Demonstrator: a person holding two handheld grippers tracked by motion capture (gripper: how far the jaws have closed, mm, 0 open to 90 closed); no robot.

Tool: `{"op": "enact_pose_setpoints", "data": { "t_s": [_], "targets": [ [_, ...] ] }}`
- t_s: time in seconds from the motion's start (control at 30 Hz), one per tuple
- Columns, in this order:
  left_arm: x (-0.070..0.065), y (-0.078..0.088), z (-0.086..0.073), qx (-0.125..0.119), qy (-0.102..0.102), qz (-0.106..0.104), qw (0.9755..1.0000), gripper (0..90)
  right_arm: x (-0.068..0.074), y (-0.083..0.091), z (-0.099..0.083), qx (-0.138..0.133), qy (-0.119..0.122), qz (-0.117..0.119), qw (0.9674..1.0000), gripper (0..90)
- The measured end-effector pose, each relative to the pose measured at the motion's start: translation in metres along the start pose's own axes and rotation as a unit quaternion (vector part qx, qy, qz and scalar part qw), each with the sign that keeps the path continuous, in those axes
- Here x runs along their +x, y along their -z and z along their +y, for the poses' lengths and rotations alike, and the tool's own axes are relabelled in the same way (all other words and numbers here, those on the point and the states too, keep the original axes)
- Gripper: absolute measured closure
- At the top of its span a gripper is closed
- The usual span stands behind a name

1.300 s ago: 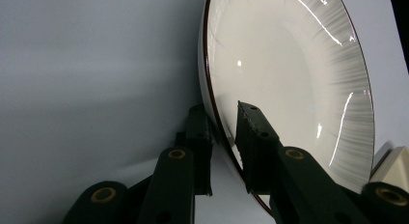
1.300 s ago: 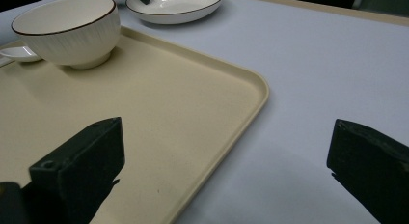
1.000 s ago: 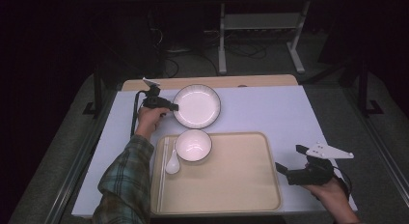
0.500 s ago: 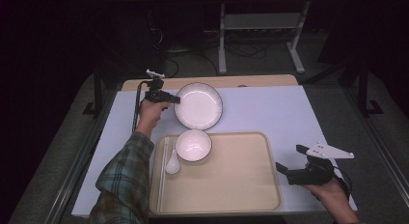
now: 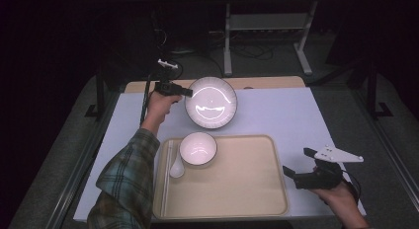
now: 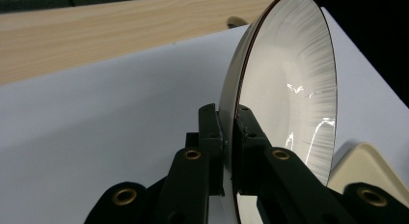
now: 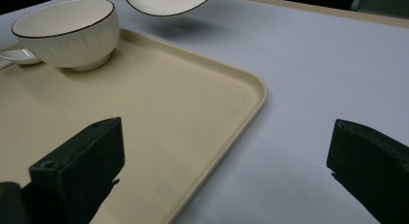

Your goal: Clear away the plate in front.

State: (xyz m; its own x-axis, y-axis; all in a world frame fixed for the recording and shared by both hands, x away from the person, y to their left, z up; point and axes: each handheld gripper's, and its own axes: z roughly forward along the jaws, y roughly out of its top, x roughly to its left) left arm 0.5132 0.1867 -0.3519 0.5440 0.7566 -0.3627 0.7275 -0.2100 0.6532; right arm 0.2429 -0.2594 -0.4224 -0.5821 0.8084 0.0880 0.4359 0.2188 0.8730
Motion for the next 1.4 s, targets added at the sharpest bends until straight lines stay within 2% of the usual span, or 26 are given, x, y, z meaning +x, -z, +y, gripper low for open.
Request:
{"op": "enact_pose_setpoints", "data": {
  "t_s": [0.17, 0.3, 0.4, 0.57, 0.77, 0.93, 1.17, 1.23, 1.4],
  "targets": [
    [-0.021, -0.001, 0.008, 0.003, -0.028, -0.014, 0.9995, 84.3, 0.0, 0.0, 0.0, -0.001, 0.001, 0.0, 1.0, 0.0],
    [-0.039, -0.003, 0.013, 0.011, -0.047, -0.034, 0.9982, 84.3, 0.0, 0.001, 0.0, -0.002, 0.001, 0.001, 1.0, 0.0],
    [-0.055, -0.004, 0.015, 0.024, -0.064, -0.05, 0.9964, 84.3, 0.0, 0.001, 0.0, -0.002, 0.001, 0.0, 1.0, 0.0],
    [-0.081, -0.006, 0.016, 0.047, -0.099, -0.065, 0.9919, 84.4, 0.001, 0.002, 0.001, -0.003, 0.003, 0.0, 1.0, 0.0],
    [-0.104, -0.011, 0.012, 0.078, -0.132, -0.081, 0.9849, 84.3, 0.002, 0.002, 0.001, -0.005, 0.002, 0.0, 1.0, 0.0],
    [-0.121, -0.016, 0.006, 0.107, -0.156, -0.094, 0.9774, 84.3, 0.001, 0.002, 0.001, -0.007, 0.002, 0.001, 1.0, 0.0],
    [-0.136, -0.027, -0.006, 0.142, -0.175, -0.111, 0.9679, 84.2, 0.002, 0.002, 0.001, -0.007, 0.002, 0.002, 1.0, 0.0],
    [-0.14, -0.032, -0.011, 0.154, -0.182, -0.115, 0.9642, 84.1, 0.002, 0.002, 0.001, -0.007, 0.003, 0.002, 1.0, 0.0],
    [-0.149, -0.042, -0.022, 0.179, -0.191, -0.123, 0.9574, 83.9, 0.002, 0.002, 0.001, -0.007, 0.004, 0.002, 1.0, 0.0]
  ]
}}
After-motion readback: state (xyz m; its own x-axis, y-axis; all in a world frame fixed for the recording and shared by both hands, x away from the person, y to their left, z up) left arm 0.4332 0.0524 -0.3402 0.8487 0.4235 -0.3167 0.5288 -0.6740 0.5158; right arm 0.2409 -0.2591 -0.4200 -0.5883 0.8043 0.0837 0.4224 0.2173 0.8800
